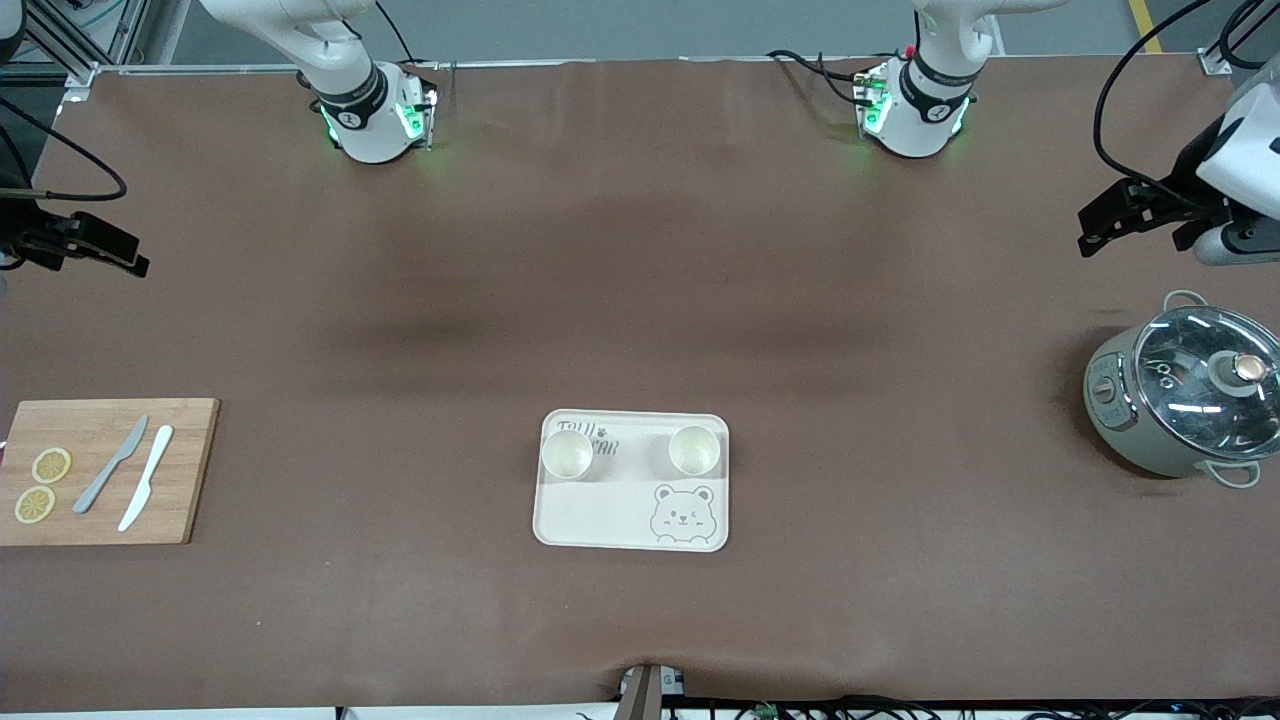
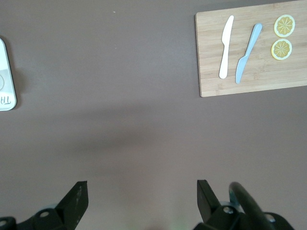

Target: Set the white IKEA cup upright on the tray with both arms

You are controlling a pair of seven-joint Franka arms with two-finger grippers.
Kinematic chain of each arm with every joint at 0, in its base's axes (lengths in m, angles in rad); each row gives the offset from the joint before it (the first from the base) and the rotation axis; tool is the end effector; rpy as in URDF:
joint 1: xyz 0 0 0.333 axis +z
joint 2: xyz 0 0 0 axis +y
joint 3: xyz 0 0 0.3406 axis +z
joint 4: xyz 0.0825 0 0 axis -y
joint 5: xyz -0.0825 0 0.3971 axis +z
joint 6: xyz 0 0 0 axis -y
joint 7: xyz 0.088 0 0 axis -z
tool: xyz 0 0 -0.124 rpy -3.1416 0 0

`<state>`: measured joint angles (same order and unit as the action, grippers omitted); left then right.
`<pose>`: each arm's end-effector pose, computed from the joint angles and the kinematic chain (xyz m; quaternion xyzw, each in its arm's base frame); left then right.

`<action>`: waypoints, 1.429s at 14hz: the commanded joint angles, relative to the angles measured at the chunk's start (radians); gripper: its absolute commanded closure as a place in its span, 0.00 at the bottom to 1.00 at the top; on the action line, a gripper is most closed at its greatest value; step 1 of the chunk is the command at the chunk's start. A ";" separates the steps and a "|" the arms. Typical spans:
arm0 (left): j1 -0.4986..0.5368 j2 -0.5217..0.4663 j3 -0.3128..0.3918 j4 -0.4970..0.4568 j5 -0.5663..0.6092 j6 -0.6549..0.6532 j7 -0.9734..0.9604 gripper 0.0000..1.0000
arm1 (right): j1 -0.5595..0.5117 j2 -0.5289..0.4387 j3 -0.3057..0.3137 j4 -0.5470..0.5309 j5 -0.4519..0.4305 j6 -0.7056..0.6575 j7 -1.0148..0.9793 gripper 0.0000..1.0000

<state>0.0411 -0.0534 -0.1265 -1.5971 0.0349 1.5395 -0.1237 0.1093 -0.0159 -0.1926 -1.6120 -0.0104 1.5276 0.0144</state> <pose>0.5447 -0.0442 0.6462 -0.9996 -0.0197 0.0001 0.0209 0.5534 -0.0484 0.6174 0.9982 -0.0488 -0.0345 0.0025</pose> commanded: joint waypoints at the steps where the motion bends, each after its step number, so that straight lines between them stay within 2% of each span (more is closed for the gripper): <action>1: 0.014 -0.014 -0.002 0.006 0.017 -0.022 0.016 0.00 | -0.019 0.011 0.010 0.026 0.000 -0.012 0.009 0.00; 8: 0.016 -0.016 -0.001 0.012 0.008 -0.025 0.001 0.00 | -0.023 0.019 0.007 0.029 -0.019 -0.004 0.015 0.00; 11: 0.017 -0.005 0.002 0.058 0.008 -0.084 0.007 0.00 | -0.036 0.021 0.009 0.030 -0.013 0.002 0.016 0.00; 20: 0.023 0.027 0.016 0.095 -0.029 -0.084 0.016 0.00 | -0.028 0.014 0.013 0.032 -0.002 -0.026 0.061 0.00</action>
<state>0.0589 -0.0452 -0.1115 -1.5374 0.0241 1.4738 -0.1237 0.0874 -0.0076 -0.1856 -1.6042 -0.0172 1.5202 0.0360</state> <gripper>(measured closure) 0.000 0.000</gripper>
